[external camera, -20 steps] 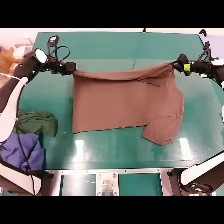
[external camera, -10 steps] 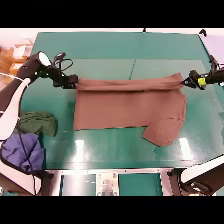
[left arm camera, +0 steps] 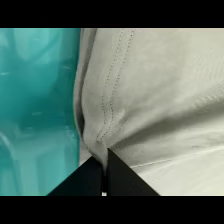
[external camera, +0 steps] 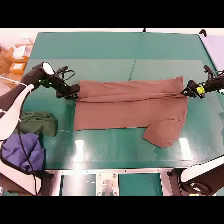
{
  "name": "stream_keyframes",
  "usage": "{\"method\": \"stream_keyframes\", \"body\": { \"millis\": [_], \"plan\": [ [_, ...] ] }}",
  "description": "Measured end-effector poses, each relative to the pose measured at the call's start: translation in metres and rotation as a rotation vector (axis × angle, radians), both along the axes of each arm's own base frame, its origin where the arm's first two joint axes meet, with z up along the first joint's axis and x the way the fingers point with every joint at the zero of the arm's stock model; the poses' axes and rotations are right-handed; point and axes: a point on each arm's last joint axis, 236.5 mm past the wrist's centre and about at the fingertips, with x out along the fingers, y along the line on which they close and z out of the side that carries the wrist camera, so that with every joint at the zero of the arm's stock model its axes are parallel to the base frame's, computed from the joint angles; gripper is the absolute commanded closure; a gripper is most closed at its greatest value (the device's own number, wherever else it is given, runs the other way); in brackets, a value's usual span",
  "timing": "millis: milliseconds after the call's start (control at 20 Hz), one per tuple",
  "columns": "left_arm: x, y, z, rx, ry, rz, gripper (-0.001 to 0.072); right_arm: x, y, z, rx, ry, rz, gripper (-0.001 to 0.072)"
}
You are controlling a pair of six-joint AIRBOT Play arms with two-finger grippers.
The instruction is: Fold the shirts.
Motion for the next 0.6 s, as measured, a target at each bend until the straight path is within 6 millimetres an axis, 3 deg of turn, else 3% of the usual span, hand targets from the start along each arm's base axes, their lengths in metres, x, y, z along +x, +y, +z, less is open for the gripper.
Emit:
{"method": "stream_keyframes", "body": {
  "millis": [50,100,350,500,600],
  "plan": [
    [0.0,-0.004,0.001,-0.017,0.003,0.006,0.0196,0.0,-0.001,0.0,-0.001,0.001,-0.002,0.0324],
    [0.0,-0.007,0.003,-0.034,0.006,0.011,0.0155,0.0,-0.002,0.003,-0.003,-0.002,-0.005,0.0327],
    [-0.019,-0.001,0.027,-0.082,0.103,0.004,0.0174,-0.016,-0.014,0.047,-0.004,-0.025,-0.055,0.034],
    [-0.049,0.007,0.044,-0.076,0.144,-0.007,0.0173,-0.055,-0.023,0.066,0.002,-0.014,-0.135,0.0339],
    [-0.078,0.012,0.049,-0.062,0.142,0.009,0.0172,-0.09,-0.03,0.066,0.002,0.002,-0.216,0.0339]
  ]
}}
